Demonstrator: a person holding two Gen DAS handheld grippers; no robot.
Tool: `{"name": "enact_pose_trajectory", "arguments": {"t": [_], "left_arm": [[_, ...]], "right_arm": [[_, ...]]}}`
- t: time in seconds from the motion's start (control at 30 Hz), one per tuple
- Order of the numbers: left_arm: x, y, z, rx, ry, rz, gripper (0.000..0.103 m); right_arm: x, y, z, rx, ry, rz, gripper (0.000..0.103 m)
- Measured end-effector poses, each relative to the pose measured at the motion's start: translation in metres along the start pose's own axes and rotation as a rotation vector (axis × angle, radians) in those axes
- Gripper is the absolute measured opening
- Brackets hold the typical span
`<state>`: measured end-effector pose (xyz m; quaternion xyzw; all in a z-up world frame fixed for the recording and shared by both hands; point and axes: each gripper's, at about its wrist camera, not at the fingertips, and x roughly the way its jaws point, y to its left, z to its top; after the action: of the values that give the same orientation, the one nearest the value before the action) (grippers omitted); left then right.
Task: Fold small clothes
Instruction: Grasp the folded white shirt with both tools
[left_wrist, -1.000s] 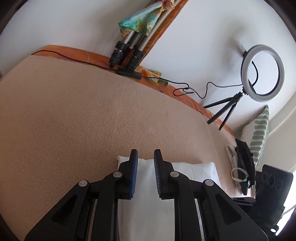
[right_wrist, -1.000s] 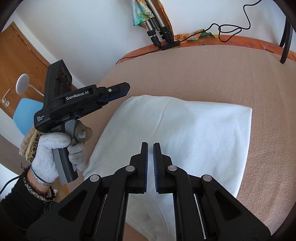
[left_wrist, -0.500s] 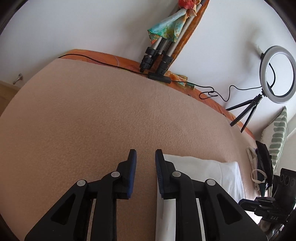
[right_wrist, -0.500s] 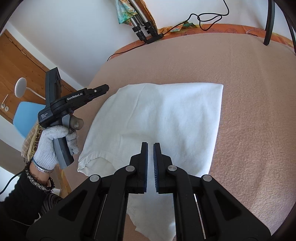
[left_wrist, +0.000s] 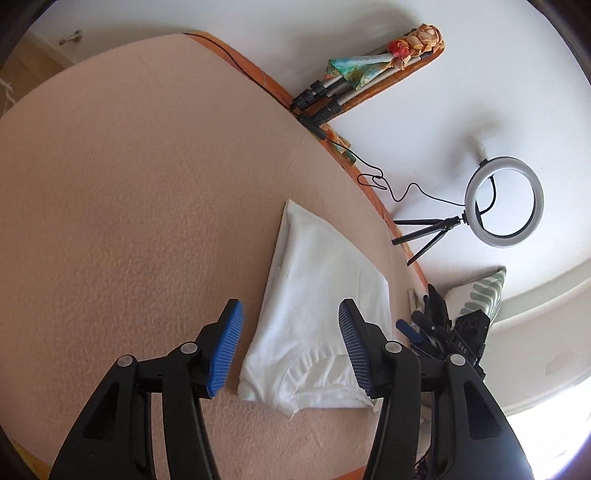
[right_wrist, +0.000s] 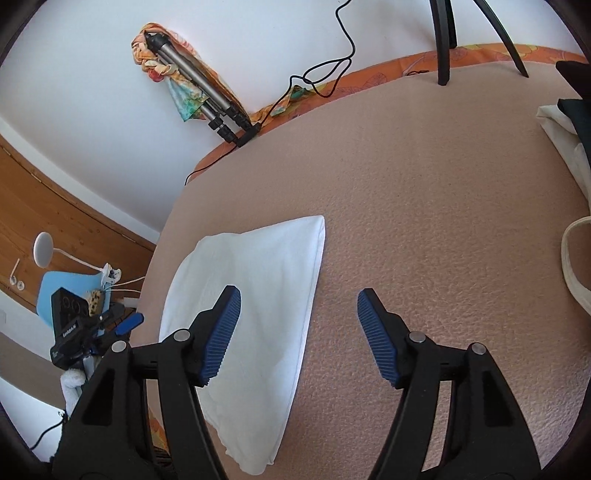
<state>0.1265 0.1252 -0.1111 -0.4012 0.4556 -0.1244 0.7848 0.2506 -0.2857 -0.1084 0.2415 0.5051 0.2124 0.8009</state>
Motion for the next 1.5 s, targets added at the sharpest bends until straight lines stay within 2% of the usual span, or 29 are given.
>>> {"name": "enact_pose_trajectory", "arguments": {"t": [0.1,0.3,0.6,0.67,0.8,1.17,1.27,1.33,1.37,1.43,1.5], "left_arm": [[-0.002,0.012,-0.021,-0.075,0.02,-0.026,0.054],[0.003,0.022,-0.047,-0.129,0.086,-0.027,0.054],[0.016,0.025,-0.052,-0.215,0.108,-0.104,0.054],[0.02,0.022,-0.051,-0.219,0.109,-0.102,0.054],[0.023,0.013,-0.052,-0.198,0.089,-0.094,0.064],[0.035,-0.008,-0.052,-0.089,0.031,-0.03,0.064],[0.043,-0.019,-0.049,-0.033,0.021,0.005,0.064],[0.046,-0.021,-0.048,-0.029,0.011,0.005,0.061],[0.046,-0.021,-0.047,-0.029,0.004,0.002,0.061],[0.048,-0.02,-0.046,-0.03,-0.002,0.012,0.047],[0.051,-0.016,-0.046,-0.039,0.004,0.024,0.023]], "right_arm": [[0.004,-0.011,0.002,0.075,-0.005,0.034,0.069],[0.014,-0.017,0.006,0.13,-0.013,0.045,0.069],[0.027,-0.019,0.007,0.155,-0.007,0.058,0.069],[0.031,-0.017,0.008,0.155,-0.006,0.064,0.069],[0.039,-0.011,0.012,0.144,-0.009,0.072,0.069],[0.051,-0.005,0.016,0.133,-0.038,0.1,0.069],[0.058,0.0,0.015,0.122,-0.025,0.106,0.06],[0.061,0.004,0.015,0.115,-0.024,0.102,0.057],[0.063,0.005,0.015,0.118,-0.016,0.104,0.052],[0.069,0.006,0.014,0.124,0.004,0.115,0.043],[0.073,0.01,0.012,0.118,0.016,0.1,0.03]]}}
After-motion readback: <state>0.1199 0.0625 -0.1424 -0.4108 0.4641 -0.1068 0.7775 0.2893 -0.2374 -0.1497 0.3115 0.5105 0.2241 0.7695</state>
